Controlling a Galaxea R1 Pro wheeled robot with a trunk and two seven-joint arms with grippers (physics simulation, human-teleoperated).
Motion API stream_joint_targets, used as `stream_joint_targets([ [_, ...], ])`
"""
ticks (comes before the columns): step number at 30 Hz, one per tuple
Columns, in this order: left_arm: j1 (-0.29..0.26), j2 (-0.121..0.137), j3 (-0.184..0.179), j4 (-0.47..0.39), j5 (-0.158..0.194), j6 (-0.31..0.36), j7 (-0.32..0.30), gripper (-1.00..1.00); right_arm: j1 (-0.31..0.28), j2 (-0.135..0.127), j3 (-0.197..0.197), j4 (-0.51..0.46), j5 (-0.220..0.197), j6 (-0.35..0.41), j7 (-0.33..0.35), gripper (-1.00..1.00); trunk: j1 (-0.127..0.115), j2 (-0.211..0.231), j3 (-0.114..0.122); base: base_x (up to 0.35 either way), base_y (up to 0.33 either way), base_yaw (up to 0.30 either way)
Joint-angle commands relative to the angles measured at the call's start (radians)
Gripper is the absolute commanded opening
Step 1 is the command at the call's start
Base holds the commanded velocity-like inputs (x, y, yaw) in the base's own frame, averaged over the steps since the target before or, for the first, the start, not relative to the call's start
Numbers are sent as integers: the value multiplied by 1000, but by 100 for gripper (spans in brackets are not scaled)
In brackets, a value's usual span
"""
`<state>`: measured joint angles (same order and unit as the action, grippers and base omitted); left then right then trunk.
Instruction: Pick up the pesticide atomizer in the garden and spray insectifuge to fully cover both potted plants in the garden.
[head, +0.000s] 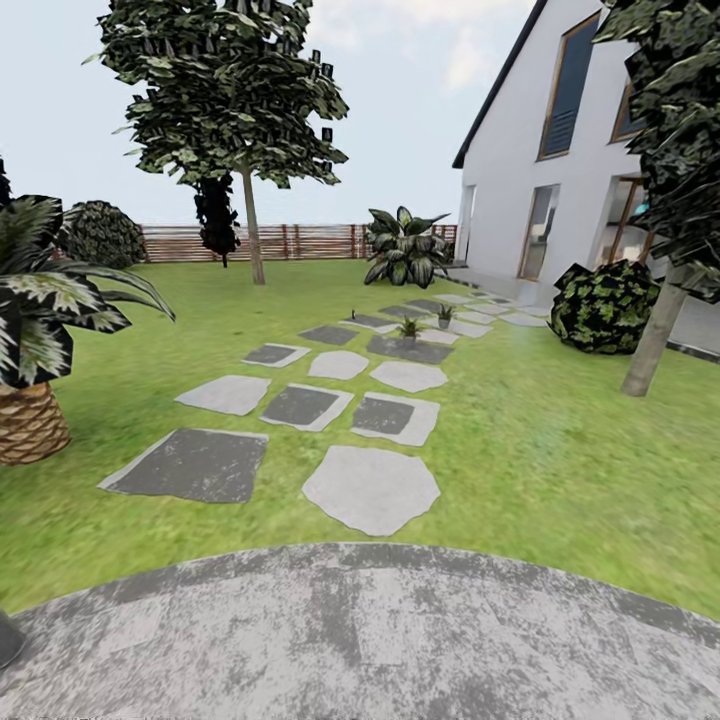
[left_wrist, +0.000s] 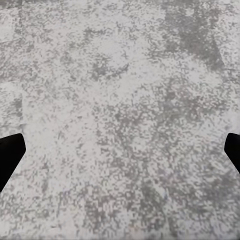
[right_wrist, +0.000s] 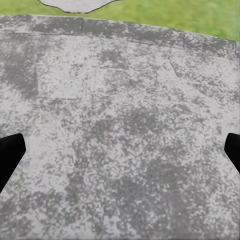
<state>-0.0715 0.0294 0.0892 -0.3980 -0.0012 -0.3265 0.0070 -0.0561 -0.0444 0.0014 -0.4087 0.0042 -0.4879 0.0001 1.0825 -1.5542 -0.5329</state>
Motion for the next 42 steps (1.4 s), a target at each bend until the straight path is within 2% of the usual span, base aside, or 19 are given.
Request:
stream_joint_targets([
  [1,-1,1,1,1,0,-3,1,100,-1,0,0,1,0,-3,-1,100,4,-8,-5,0,0,0],
  [31,-1,1,1,1,2,-5,1,100,-1,0,0,1,0,-3,1,100,119,-218,-101,0,0,0],
  [42,-1,1,1,1,3,-5,1,100,-1,0,2,1,0,-3,1,100,161,-295,-149,0,0,36],
])
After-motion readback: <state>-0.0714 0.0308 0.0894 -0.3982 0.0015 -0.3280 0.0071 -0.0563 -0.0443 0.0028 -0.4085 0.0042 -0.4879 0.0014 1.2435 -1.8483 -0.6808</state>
